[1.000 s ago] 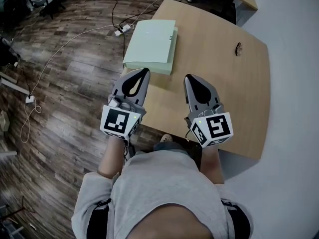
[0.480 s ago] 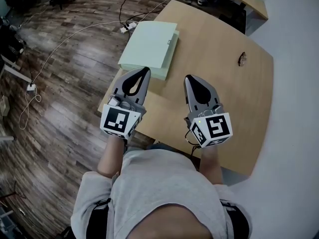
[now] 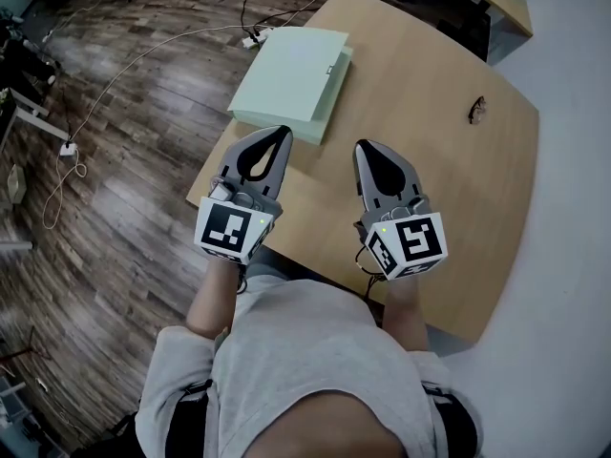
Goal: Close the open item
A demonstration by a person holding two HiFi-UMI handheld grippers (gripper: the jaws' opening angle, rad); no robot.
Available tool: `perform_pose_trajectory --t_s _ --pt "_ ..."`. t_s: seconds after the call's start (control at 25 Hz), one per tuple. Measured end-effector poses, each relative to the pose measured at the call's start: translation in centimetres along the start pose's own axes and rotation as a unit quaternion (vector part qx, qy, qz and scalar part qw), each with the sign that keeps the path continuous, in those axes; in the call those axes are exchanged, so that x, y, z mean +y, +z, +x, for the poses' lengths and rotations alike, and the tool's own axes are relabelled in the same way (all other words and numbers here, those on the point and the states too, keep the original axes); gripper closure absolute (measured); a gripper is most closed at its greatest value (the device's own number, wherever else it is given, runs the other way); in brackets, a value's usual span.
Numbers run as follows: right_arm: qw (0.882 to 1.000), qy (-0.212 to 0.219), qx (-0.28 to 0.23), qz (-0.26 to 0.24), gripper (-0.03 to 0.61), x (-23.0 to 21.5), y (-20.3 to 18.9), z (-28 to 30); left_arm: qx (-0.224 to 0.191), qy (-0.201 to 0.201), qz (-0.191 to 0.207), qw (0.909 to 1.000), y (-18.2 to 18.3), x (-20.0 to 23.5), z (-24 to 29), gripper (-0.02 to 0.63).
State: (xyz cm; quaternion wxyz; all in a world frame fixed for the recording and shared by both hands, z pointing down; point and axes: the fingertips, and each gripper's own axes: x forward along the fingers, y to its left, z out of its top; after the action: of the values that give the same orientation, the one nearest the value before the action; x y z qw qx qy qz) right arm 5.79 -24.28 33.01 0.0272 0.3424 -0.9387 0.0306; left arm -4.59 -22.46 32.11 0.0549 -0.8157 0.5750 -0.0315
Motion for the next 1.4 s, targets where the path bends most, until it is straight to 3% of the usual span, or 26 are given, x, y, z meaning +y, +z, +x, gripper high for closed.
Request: perform_pose_trajectory --t_s 0.44,0.8,1.16,1.4 --pt "1.000 -0.003 0.012 0.017 0.568 -1.4 -1.1 2.2 0.019 -0.006 0.013 0.9997 -1.3 1.0 2.1 0.597" --pt "0.999 -0.008 0.031 0.026 0.568 -1.8 -2.3 5.0 0.075 -0.034 0.046 0.9955 -4.8 2.9 3.8 0.597" --pt "0.997 -0.026 0.051 0.042 0.568 -2.0 -4.1 7.9 0.130 -0.082 0.143 0.9778 -9.4 4.2 5.1 0.594" --pt "0.996 -0.050 0.061 0.050 0.568 -2.9 -5.1 9.0 0.155 -0.136 0.197 0.9585 -12.1 4.0 6.4 0.498"
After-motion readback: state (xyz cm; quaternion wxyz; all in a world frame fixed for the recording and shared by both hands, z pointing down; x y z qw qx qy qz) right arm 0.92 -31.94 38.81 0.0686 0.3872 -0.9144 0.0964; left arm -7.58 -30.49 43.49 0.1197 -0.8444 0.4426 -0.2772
